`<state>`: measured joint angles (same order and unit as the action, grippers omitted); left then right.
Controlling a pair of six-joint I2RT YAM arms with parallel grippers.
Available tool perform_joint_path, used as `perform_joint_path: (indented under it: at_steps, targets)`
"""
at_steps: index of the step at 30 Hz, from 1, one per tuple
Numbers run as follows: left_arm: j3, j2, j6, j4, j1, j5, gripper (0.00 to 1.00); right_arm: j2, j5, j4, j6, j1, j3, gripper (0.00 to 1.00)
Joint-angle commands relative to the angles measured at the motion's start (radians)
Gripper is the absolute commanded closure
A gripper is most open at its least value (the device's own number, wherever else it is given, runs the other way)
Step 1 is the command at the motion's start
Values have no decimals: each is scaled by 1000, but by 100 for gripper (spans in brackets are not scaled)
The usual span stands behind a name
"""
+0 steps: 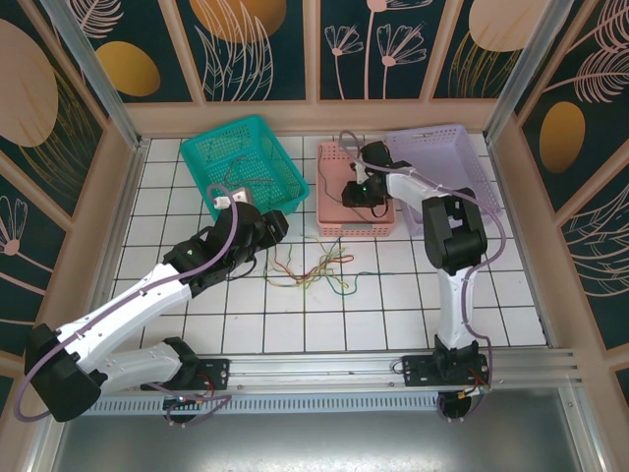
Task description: Untangle the cables
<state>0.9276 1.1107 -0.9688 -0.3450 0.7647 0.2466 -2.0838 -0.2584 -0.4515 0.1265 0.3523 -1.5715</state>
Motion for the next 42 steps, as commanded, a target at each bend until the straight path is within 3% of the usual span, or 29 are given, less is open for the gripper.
perform_joint_path:
  at_steps: [1, 9, 15, 19, 24, 28, 36, 42]
  targets:
    - [-14, -15, -17, -21, -2, 13, 41, 100, 20, 4, 38, 1, 1, 65]
    - [-46, -27, -45, -53, -2, 12, 41, 272, 33, 66, 128, 36, 143, 66]
    - [-112, -31, -75, -90, -1, -55, 40, 470, 119, 36, 281, 179, 359, 66]
    - [-177, -27, -89, -89, -2, -113, 40, 618, 80, 9, 442, 242, 555, 66]
    - [-240, 4, -84, -49, -1, -200, 37, 762, 65, -61, 566, 233, 704, 62]
    - [-247, 49, -125, -40, -1, -258, 36, 851, 37, -109, 740, 157, 799, 60]
    - [-239, 86, -331, 4, -2, -289, 35, 715, 25, -65, 1126, 163, 796, 59]
    - [-361, 53, -608, 174, -2, -353, 35, 624, 39, -4, 1366, 241, 777, 55]
